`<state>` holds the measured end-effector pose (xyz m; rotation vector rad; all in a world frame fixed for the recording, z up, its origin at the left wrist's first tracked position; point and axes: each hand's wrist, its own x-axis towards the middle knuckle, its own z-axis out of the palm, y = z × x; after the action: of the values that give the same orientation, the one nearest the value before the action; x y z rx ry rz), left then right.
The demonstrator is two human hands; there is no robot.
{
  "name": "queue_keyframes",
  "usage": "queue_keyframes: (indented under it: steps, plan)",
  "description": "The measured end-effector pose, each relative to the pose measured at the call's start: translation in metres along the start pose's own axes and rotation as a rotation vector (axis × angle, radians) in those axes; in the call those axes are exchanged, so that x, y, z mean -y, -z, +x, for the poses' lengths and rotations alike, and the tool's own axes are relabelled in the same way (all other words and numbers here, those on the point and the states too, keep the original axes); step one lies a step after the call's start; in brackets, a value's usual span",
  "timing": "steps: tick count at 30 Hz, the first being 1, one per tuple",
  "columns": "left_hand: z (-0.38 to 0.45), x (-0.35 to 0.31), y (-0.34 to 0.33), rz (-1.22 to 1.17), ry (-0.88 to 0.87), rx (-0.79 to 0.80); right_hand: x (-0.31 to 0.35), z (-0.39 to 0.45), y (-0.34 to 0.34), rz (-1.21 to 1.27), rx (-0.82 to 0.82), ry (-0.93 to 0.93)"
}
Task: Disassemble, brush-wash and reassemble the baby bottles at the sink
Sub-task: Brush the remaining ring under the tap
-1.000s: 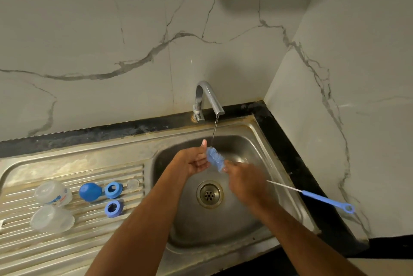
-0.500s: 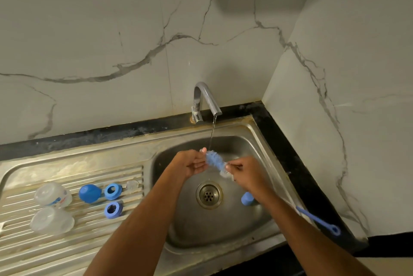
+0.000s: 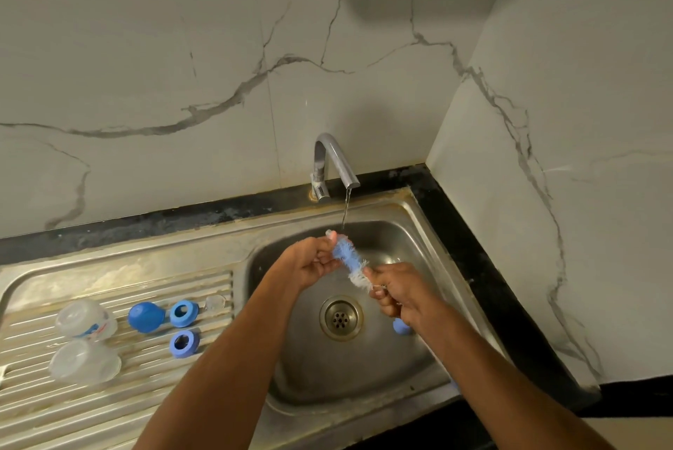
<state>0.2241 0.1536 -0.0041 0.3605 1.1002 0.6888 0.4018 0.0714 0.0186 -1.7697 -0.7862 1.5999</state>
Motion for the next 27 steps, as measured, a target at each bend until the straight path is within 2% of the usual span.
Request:
queue_keyframes:
  steps: [3,5,6,7,8,10,13,14,16,18,21,23,25,27]
  plan:
    - [0.002,0.001,-0.002,0.061,0.050,-0.052,-0.017,0.004,0.003,-0.784,-0.282,0.591]
    - [0.003,0.002,-0.007,0.064,0.030,-0.080,-0.024,0.003,0.002,-1.241,-0.376,0.777]
    - [0.004,0.002,-0.010,0.069,0.006,-0.109,-0.026,0.003,0.001,-1.375,-0.396,0.813]
    - [0.006,0.002,-0.012,0.067,-0.012,-0.132,-0.028,0.004,-0.002,-1.404,-0.393,0.818]
    - [0.006,0.001,-0.012,0.060,-0.023,-0.136,-0.027,0.002,-0.005,-1.301,-0.364,0.792]
    - [0.005,0.000,-0.010,0.036,-0.030,-0.097,-0.018,0.003,-0.009,-0.830,-0.248,0.624]
    - [0.003,-0.004,-0.007,-0.060,-0.060,-0.016,-0.002,0.004,-0.004,0.059,0.033,-0.009]
    - [0.001,-0.006,-0.007,-0.091,-0.072,0.019,0.002,0.002,-0.002,0.254,0.102,-0.156]
    - [-0.002,-0.010,-0.008,-0.084,-0.074,0.045,0.004,0.000,0.003,0.362,0.153,-0.222]
    - [0.003,-0.006,-0.005,0.038,-0.042,-0.038,-0.002,0.005,0.003,0.136,0.064,-0.074]
    - [0.012,0.001,-0.005,0.157,0.007,-0.183,-0.016,0.009,-0.002,-0.572,-0.221,0.541]
    - [0.010,-0.001,-0.010,0.150,0.026,-0.186,-0.022,0.003,-0.006,-1.054,-0.335,0.859]
    - [0.007,-0.003,-0.015,0.153,0.045,-0.195,-0.031,0.003,-0.006,-1.364,-0.426,0.990]
    - [0.009,-0.001,-0.015,0.173,0.048,-0.212,-0.034,0.003,-0.007,-1.421,-0.461,1.010]
